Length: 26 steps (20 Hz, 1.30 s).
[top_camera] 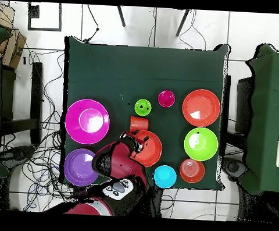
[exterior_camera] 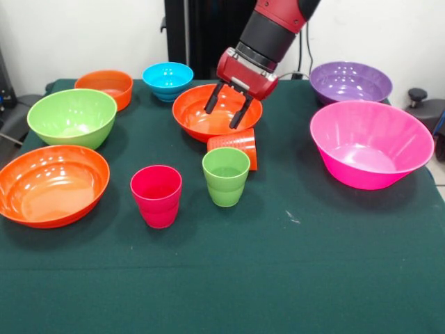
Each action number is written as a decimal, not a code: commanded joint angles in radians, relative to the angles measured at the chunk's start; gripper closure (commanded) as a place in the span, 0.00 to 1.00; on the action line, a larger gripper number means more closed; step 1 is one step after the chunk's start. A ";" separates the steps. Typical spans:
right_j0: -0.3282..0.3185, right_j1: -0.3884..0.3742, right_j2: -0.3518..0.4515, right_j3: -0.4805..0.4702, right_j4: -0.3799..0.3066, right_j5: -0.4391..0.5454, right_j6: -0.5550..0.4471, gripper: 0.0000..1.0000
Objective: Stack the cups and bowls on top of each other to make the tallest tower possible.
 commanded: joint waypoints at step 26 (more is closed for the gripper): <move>0.074 0.048 0.123 -0.107 0.151 0.143 0.174 0.00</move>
